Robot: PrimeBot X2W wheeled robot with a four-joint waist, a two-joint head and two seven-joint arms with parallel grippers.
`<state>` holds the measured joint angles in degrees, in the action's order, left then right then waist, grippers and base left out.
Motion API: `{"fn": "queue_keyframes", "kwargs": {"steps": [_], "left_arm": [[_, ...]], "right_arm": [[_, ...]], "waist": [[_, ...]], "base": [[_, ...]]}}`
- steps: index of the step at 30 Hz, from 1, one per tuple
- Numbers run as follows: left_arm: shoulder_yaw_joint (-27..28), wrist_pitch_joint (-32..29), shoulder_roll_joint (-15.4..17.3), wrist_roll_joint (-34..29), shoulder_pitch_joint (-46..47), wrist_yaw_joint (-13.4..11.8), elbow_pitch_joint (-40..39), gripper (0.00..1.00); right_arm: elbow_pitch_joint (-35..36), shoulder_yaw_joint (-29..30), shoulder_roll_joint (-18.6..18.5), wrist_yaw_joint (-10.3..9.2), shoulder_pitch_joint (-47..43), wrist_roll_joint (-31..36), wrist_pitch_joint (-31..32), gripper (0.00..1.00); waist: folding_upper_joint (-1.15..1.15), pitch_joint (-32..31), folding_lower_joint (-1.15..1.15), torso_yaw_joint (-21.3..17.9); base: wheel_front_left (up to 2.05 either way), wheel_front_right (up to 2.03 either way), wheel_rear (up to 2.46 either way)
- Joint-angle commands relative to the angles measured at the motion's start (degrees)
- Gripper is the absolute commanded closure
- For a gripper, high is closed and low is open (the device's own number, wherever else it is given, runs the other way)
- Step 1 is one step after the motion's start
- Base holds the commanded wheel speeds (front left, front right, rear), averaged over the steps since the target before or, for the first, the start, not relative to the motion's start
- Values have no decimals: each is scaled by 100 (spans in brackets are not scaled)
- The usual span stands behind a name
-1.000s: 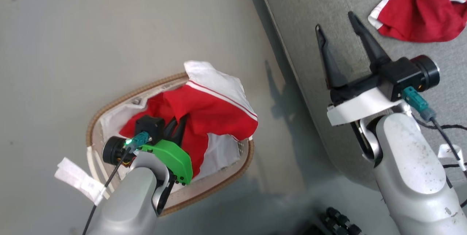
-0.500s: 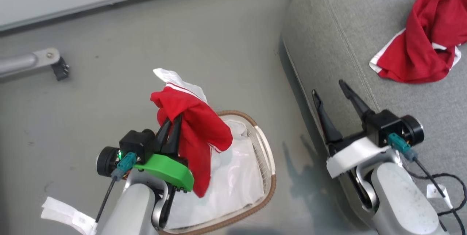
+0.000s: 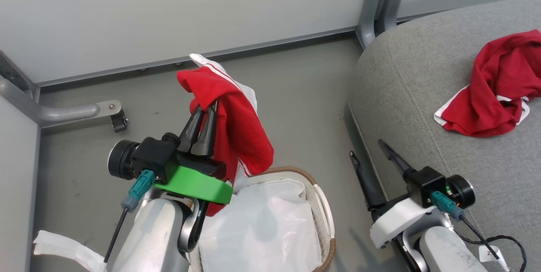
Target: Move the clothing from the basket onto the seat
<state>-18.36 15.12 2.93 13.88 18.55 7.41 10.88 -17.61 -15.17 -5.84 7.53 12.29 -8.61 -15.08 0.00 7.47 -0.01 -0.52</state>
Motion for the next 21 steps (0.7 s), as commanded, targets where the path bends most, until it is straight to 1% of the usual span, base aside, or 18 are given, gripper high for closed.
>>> {"fn": "queue_keyframes", "kwargs": {"steps": [1, 4, 9, 11, 14, 18, 21], "left_arm": [[-14, 4, 3, -31, 99, 12, -52, 100], [-74, 4, 2, -28, 97, 12, -96, 100], [-249, 4, 1, 12, 50, 12, -146, 100], [-347, 4, 2, 94, 20, 12, -153, 100], [-561, 4, 3, 212, 1, 11, -165, 100], [-818, 4, 4, 322, -15, 11, -191, 100], [-1007, 4, 3, 404, -2, 11, -182, 100]], "right_arm": [[3, -95, -1, -8, -66, 7, -12, 0], [142, -495, 0, -8, 18, -208, -12, 0], [430, -1482, -144, -8, 411, -554, -12, 0], [415, -1824, -152, -8, 627, -628, -12, 0], [184, -2292, -131, -8, 1028, -687, -12, 0], [-277, -2429, 43, -8, 1487, -524, -12, 0], [-654, -2343, 158, -8, 1715, -353, -12, 0]], "waist": [[0, -127, 1, 86], [0, -146, 1, 114], [0, -146, 1, 223], [0, -152, 1, 288], [0, -159, 1, 443], [0, -177, 1, 668], [0, -173, 1, 813]], "base": [[0, 0, 0], [0, 0, 0], [0, 0, 0], [0, 0, 0], [0, 0, 0], [0, 0, 0], [0, 0, 0]]}}
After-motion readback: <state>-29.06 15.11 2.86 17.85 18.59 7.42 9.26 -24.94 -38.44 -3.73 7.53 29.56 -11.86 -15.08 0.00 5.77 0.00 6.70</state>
